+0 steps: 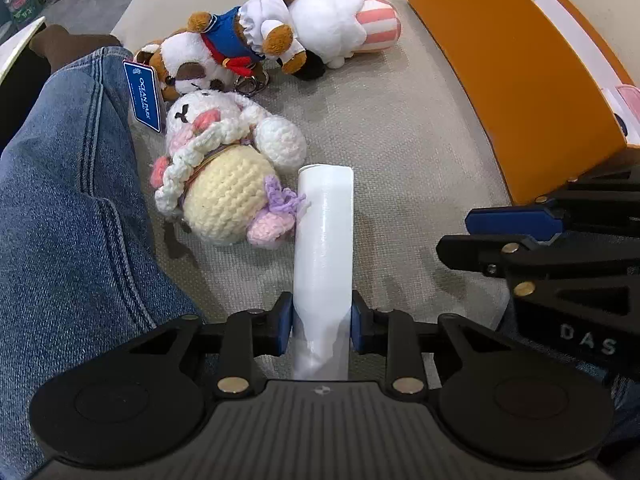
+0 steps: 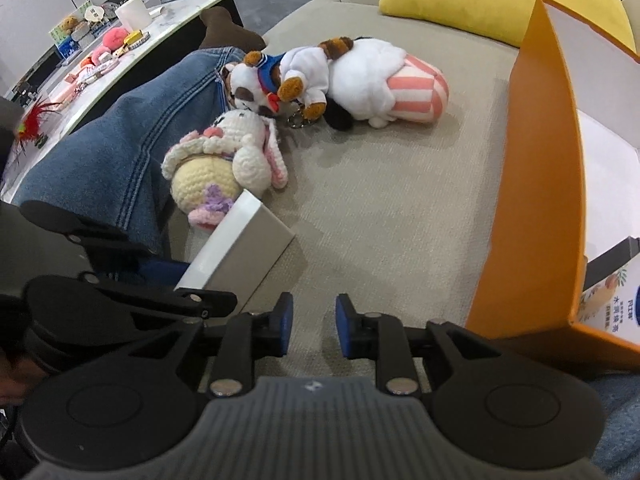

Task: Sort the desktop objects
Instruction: 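Grasp the white cylinder with the left tool and lift it, then grasp the cream crocheted bunny with the right tool while the left tool lifts the cylinder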

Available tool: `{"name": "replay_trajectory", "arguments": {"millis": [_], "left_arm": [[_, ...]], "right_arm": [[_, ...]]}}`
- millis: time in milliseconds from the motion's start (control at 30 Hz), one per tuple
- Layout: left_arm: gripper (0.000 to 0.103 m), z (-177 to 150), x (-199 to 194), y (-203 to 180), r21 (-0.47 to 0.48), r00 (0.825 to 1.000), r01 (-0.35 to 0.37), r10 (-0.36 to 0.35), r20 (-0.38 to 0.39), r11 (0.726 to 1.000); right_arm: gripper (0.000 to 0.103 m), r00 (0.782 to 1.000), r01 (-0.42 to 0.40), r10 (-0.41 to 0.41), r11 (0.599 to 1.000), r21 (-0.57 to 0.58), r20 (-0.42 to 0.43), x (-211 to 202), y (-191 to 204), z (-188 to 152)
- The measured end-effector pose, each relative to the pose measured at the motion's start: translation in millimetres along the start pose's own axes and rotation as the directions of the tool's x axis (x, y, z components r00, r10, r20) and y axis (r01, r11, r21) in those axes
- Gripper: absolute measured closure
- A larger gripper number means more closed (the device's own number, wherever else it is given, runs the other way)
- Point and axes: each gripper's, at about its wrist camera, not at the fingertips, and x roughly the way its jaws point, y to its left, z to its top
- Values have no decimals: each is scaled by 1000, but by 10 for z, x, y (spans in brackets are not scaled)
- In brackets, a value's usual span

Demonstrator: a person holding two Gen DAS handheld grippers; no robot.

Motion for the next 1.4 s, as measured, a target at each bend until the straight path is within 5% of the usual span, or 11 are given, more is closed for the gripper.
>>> {"name": "replay_trajectory", "arguments": {"millis": [500, 667, 900, 1033, 1400], "left_arm": [[71, 123, -682, -287, 96, 988, -21, 6, 155, 995], [71, 273, -929, -128, 43, 977, -40, 30, 210, 998], [71, 358, -1135, 462, -103, 968, -63, 86, 237, 993], [71, 358, -1117, 731, -171, 968, -66, 105, 230, 983], [71, 491, -901, 1158, -250, 974, 36, 22, 224, 968]], "right_arm": [[85, 995, -19, 21, 1000, -24, 95, -409, -160, 23], [85, 989, -16, 23, 999, -47, 143, -512, -162, 156], [83, 982, -106, 128, 982, -154, 140, -305, 172, 479], [68, 977, -162, 185, 967, -196, 105, -60, 399, 677], [50, 989, -148, 150, 956, -252, -10, 601, 768, 942]]}}
